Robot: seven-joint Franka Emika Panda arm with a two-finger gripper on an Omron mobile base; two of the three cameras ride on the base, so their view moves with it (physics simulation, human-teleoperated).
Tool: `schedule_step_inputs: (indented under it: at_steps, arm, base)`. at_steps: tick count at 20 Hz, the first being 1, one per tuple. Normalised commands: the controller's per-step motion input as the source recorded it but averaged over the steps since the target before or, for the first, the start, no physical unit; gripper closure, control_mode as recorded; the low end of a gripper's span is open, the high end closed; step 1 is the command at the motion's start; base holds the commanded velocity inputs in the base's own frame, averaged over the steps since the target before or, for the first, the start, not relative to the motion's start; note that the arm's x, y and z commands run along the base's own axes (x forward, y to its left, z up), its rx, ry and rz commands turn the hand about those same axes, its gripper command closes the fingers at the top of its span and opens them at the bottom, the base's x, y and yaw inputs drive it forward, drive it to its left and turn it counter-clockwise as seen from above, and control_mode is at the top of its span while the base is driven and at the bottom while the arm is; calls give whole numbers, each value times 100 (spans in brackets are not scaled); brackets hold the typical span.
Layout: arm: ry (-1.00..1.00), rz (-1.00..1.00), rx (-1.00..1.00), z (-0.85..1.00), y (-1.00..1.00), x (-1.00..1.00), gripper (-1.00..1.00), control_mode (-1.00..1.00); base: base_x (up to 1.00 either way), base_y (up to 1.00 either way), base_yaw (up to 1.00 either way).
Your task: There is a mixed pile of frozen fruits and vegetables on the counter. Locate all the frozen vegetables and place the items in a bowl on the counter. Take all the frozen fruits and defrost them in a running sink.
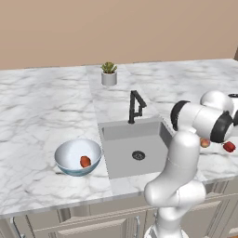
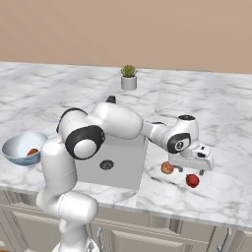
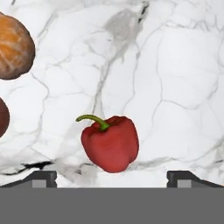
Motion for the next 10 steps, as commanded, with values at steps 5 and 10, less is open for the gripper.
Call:
schedule_step_inputs:
  at_steps: [5,10]
  arm:
    - [-2,0,0,-32,0,4,-100,-100]
    - [0,-3,0,-34,-1,0,-100,-100]
  base:
    - [0,0,0]
    - [0,0,0]
